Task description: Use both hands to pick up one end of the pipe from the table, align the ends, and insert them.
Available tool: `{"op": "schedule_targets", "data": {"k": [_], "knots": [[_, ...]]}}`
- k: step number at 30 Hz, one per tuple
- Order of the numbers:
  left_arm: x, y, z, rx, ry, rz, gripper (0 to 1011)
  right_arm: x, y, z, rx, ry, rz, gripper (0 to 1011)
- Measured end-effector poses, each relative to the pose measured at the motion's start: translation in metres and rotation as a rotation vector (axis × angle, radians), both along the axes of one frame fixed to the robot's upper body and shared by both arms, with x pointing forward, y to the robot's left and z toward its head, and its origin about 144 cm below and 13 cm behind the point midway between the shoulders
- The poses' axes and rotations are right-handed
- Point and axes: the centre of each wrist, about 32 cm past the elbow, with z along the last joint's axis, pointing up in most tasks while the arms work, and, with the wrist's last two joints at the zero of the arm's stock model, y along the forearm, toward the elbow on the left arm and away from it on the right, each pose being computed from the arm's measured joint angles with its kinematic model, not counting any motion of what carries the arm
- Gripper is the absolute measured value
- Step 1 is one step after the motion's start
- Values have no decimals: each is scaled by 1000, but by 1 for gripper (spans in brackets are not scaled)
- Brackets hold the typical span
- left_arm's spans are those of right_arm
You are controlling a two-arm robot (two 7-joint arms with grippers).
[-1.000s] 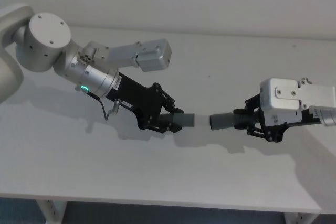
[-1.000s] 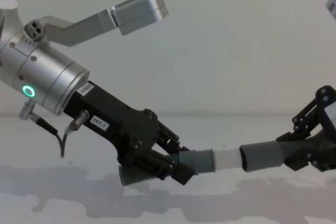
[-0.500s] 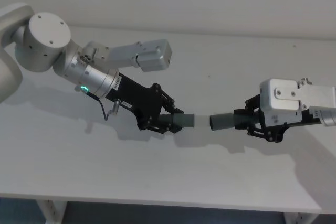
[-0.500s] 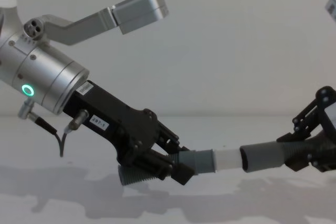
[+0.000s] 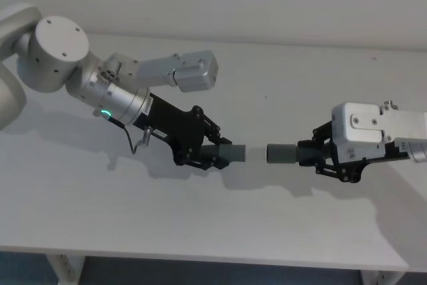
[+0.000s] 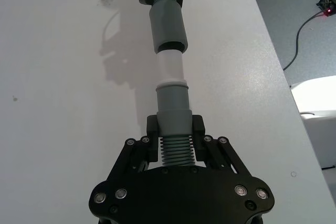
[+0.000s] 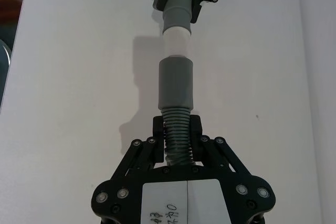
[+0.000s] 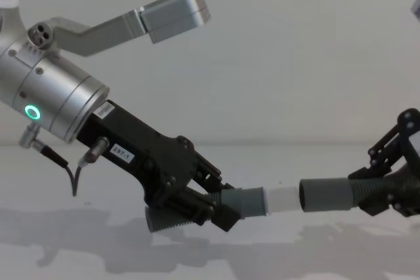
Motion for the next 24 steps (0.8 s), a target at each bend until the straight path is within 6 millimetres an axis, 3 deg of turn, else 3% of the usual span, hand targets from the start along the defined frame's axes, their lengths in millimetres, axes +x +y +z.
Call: {"op": "schedule_targets", "data": {"k": [24], "knots": [[-5,1,1,7,-22,25,364,-4,-1,-1,-1,-1,7,271]]}}
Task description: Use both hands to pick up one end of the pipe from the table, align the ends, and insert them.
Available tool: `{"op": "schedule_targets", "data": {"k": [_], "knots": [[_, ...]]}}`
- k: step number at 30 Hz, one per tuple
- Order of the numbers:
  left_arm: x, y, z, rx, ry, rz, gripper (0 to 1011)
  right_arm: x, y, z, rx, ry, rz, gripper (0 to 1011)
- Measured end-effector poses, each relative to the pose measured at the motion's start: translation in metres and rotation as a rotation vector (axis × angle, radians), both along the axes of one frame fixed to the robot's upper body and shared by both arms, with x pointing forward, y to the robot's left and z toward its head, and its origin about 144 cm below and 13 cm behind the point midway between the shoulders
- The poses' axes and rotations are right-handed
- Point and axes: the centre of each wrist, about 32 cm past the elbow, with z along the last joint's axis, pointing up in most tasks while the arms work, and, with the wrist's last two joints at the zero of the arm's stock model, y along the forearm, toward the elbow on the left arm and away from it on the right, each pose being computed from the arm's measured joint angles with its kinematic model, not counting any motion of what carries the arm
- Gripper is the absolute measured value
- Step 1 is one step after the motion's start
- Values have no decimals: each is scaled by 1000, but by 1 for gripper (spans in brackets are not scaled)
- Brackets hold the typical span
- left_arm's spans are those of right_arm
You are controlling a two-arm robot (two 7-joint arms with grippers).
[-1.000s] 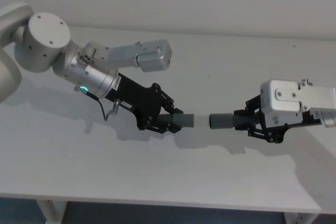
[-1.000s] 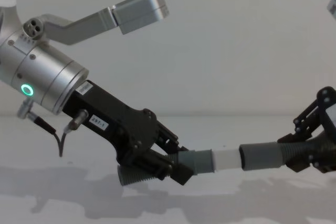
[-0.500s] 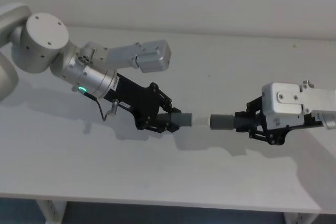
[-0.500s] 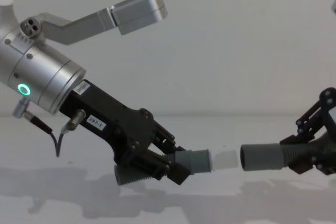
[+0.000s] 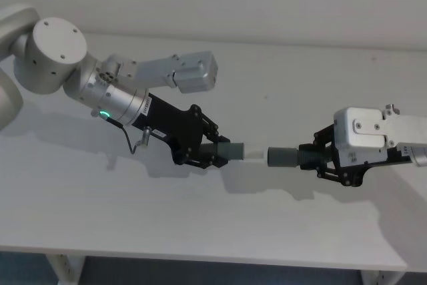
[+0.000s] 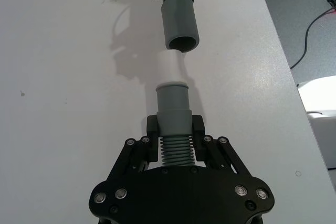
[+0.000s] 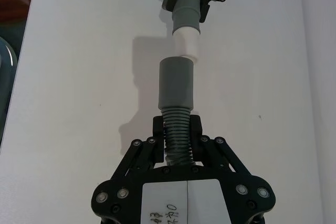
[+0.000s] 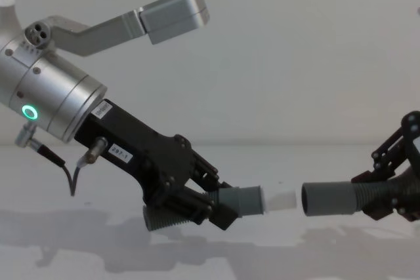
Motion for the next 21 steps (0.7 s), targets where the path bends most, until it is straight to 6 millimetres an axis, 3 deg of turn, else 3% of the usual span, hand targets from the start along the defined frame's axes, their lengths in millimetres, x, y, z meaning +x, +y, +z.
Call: {"op": "schedule_targets", "data": {"k": [21], "knots": [[-3,-5,1,-5,-8,-5,364,-2,2,-2,2,-8,-29,271]]}}
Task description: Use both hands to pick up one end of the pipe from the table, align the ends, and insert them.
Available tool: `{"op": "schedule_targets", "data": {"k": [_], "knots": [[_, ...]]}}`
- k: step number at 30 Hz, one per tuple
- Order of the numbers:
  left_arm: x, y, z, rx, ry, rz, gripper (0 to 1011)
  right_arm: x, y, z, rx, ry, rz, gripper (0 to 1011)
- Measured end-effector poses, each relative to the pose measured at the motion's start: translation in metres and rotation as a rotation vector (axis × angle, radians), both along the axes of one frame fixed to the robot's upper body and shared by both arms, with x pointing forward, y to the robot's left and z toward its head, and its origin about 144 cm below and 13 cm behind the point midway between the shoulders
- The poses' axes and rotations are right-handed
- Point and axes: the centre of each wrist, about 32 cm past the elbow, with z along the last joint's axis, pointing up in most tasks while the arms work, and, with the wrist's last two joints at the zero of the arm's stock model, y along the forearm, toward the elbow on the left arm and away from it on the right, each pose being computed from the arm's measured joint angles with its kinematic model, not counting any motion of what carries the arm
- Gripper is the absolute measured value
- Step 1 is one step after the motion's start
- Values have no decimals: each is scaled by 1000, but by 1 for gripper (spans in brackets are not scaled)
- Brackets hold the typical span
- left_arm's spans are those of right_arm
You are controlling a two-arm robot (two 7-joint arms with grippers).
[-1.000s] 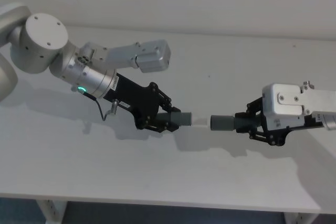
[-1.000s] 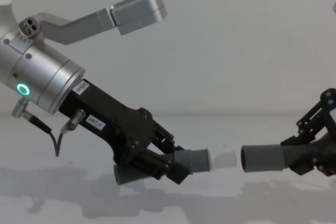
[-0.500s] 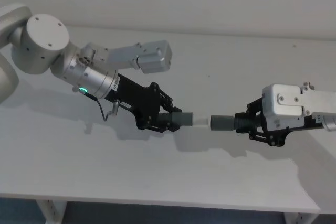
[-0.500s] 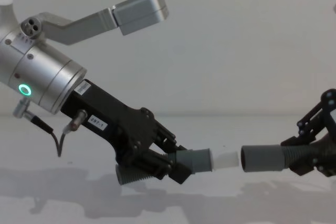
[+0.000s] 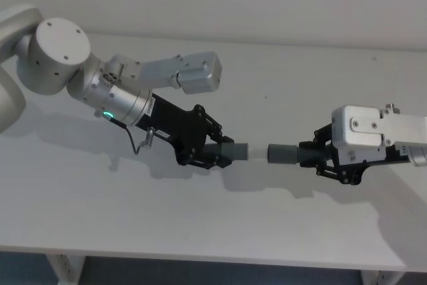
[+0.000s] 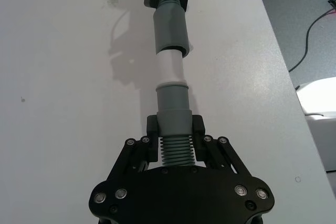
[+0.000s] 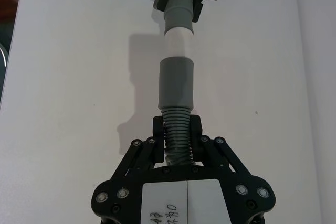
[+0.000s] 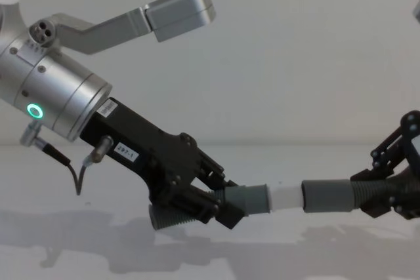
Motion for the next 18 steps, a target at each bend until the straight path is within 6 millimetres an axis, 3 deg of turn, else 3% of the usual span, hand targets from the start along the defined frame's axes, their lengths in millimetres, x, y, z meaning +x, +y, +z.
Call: {"op": "schedule_targets", "data": {"k": [18], "knots": [[1,-6,0,-3,0,1,364,2,0,0,0,2,-14,271]]}}
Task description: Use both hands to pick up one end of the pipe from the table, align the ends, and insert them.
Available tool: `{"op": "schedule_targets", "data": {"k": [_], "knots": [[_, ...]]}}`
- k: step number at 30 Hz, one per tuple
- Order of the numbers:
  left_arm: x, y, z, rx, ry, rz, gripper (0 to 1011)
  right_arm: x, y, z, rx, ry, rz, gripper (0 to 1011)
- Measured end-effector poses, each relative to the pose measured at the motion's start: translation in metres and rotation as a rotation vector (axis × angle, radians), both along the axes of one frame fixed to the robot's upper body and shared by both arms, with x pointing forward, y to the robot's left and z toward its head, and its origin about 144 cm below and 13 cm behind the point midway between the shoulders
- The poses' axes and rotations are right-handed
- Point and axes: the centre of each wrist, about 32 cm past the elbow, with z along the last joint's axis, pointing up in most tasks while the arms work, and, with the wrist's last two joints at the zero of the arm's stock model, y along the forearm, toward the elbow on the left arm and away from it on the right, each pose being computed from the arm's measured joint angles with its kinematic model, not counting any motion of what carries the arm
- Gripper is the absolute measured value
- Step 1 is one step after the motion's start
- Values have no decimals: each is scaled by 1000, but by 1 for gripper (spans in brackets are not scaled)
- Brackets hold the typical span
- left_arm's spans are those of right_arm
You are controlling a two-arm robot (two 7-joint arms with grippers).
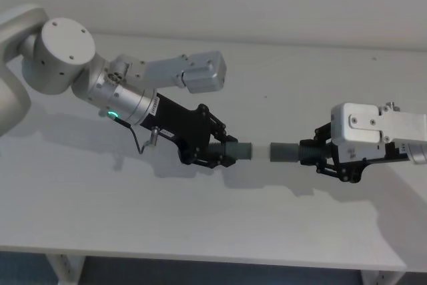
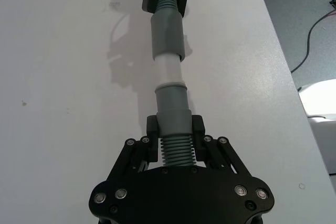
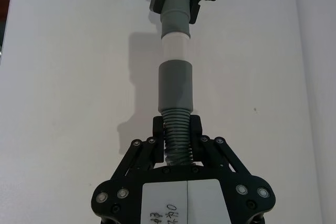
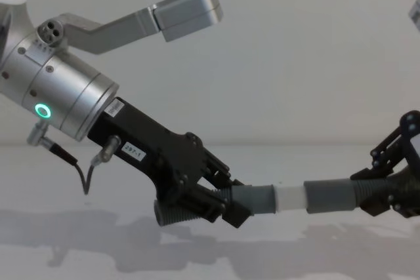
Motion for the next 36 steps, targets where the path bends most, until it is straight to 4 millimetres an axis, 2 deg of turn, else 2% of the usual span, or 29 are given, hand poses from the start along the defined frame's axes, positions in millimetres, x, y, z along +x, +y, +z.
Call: {"op": "schedule_targets", "data": {"k": [36], "knots": [[1,-7,-1,-5,-11,18,364,2,1,0,9,17,-12,271]]}}
